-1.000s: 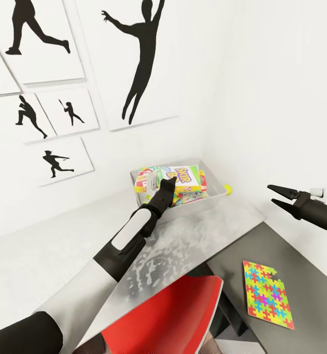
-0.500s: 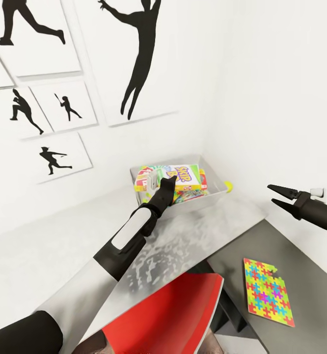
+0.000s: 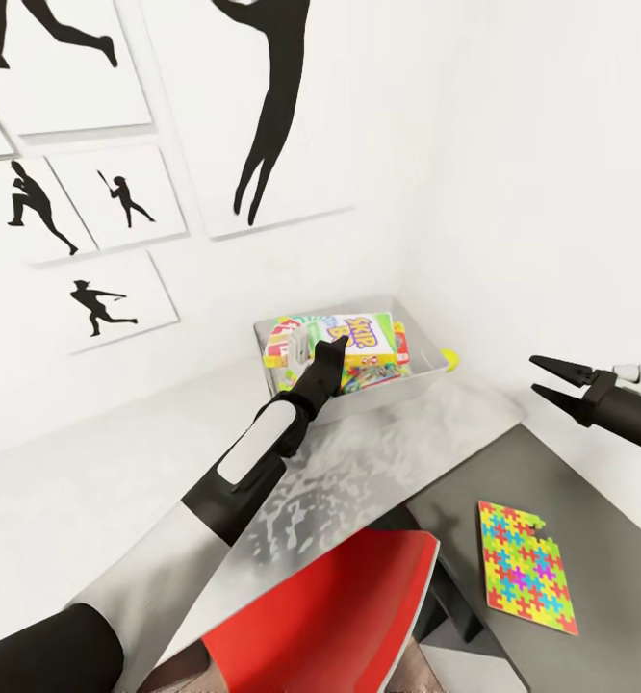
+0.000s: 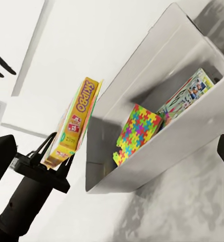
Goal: Put all the toys in the child's room - the three board games (two on the bed and one on the table), the two jigsaw puzzles on the table, and the tennis ball on the table - inside the toy box on the table in the child's room.
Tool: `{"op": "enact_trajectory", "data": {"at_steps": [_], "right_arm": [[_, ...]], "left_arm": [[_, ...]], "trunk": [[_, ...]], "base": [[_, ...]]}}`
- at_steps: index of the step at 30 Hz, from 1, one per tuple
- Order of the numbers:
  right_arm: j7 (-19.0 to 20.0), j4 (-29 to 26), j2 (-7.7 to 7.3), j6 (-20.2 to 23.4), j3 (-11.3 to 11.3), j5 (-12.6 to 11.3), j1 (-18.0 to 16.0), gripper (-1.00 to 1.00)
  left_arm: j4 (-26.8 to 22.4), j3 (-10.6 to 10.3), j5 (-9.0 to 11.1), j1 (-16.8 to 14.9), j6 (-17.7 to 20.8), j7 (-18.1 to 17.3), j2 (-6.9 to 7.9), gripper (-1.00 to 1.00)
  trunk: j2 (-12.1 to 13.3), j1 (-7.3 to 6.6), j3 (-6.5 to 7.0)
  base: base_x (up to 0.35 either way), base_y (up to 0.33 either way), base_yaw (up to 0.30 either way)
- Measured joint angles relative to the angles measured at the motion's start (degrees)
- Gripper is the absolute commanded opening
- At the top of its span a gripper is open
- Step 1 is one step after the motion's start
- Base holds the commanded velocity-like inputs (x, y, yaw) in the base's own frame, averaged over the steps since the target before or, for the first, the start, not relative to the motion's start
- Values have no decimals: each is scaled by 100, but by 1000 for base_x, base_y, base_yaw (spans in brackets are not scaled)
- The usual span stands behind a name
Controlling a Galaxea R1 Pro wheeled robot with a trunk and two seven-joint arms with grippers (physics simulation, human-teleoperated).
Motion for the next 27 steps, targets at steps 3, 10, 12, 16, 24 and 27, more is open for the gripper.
{"op": "enact_trajectory", "data": {"at_steps": [3,10,12,16,24,27], "right_arm": [[0,0,-48,0,0,-31,2,100],[0,0,-65,0,-13,-46,3,100],[0,0,-65,0,-15,-48,3,100],[0,0,-69,0,-17,-79,3,100],[0,0,-64,0,-12,-126,3,100],[0,0,-66,0,-9,-126,3,100]], "left_arm": [[-4,2,0,-13,-5,0,0,-100],[-30,-4,-1,-17,-8,-7,0,-100],[-103,-6,-2,-17,-8,-7,0,-100],[-161,-7,-3,-66,-8,-9,0,-100],[-172,-7,-1,-175,-17,-7,0,-100],[-172,-7,-2,-183,-17,-8,0,-100]], "trunk": [[0,0,-28],[0,0,-93],[0,0,-111],[0,0,-148],[0,0,-222],[0,0,-250]], "base": [[0,0,0],[0,0,0],[0,0,0],[0,0,0],[0,0,11],[0,0,53]]}}
